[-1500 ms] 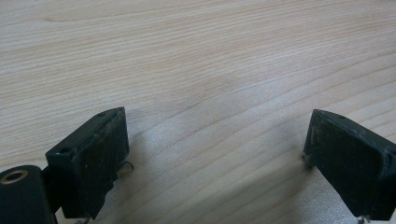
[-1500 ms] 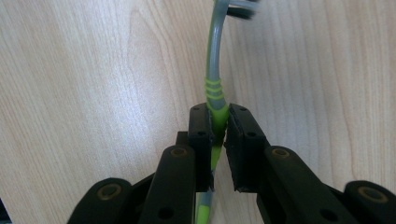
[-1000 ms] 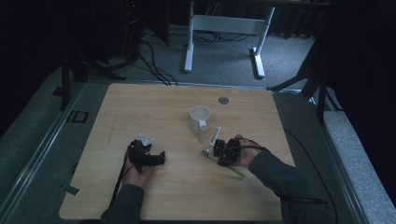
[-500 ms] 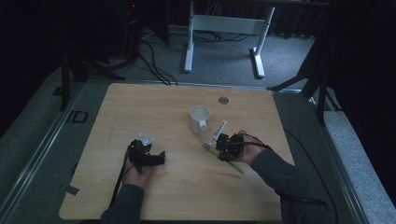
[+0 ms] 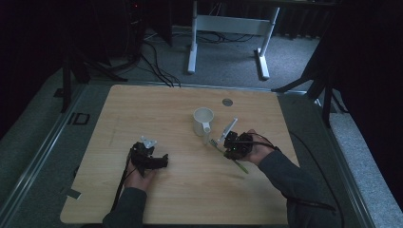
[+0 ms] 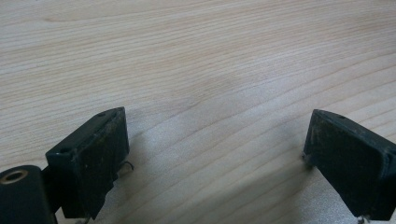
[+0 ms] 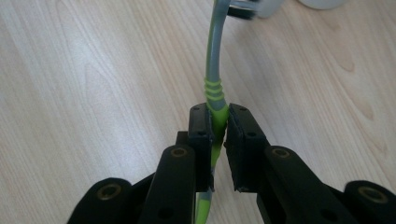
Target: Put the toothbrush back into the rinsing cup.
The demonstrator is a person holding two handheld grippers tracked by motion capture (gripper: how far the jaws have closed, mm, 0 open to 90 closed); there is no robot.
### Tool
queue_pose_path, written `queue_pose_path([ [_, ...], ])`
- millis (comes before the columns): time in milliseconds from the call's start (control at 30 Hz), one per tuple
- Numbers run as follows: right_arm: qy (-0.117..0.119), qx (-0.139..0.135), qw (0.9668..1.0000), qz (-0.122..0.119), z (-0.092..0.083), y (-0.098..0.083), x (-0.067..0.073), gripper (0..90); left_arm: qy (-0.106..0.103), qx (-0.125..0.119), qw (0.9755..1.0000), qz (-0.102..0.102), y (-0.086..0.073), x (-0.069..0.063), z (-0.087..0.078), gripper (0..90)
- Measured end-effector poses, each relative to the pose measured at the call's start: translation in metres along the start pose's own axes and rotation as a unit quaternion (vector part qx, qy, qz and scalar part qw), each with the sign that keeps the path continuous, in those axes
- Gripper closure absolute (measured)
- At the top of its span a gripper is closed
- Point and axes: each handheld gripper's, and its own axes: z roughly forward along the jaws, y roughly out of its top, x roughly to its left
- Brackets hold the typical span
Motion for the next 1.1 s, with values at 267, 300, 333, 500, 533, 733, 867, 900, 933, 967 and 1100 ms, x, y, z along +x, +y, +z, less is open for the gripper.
queue_pose_path([
  [267, -0.012, -0.017, 0.9997, 0.014, -0.004, -0.004, -0.005, 80.4, 0.0, 0.0, 1.0, 0.001, 0.0, 0.0, 0.0, 7.0],
  [300, -0.013, -0.018, 0.9997, 0.013, -0.005, -0.004, -0.006, 80.5, 0.0, 0.0, 1.0, 0.001, 0.0, 0.0, 0.0, 7.0],
  [333, -0.014, -0.019, 0.9996, 0.017, -0.005, -0.004, -0.006, 80.5, 0.0, 0.0, 1.0, 0.001, 0.0, 0.0, 0.0, 7.0],
  [500, -0.019, -0.028, 0.999, 0.028, -0.008, -0.006, -0.01, 80.5, 0.0, 0.0, 1.0, 0.001, 0.0, 0.0, 0.0, 7.0],
  [533, -0.02, -0.03, 0.9989, 0.028, -0.008, -0.006, -0.011, 80.5, 0.0, 0.0, 1.0, 0.001, 0.0, 0.0, 0.0, 7.0],
  [733, -0.026, -0.045, 0.9978, 0.041, -0.012, -0.007, -0.014, 80.5, 0.0, 0.0, 1.0, 0.001, 0.0, 0.0, 0.0, 7.0],
  [867, -0.027, -0.057, 0.9967, 0.051, -0.012, -0.009, -0.016, 80.5, 0.0, 0.0, 1.0, 0.001, 0.0, 0.0, 0.0, 7.0],
  [900, -0.028, -0.058, 0.9964, 0.055, -0.012, -0.009, -0.016, 80.5, 0.0, 0.0, 1.0, 0.001, 0.0, 0.0, 0.0, 7.0],
  [933, -0.029, -0.062, 0.9961, 0.055, -0.012, -0.01, -0.017, 80.5, 0.0, 0.0, 1.0, 0.001, 0.0, 0.0, 0.0, 7.0],
  [967, -0.031, -0.064, 0.9959, 0.057, -0.012, -0.01, -0.018, 80.5, 0.0, 0.0, 1.0, 0.0, 0.0, 0.0, 0.0, 7.0],
  [1100, -0.03, -0.071, 0.9949, 0.065, -0.014, -0.012, -0.019, 80.5, 0.0, 0.0, 1.0, 0.001, 0.0, 0.0, 0.0, 7.0],
])
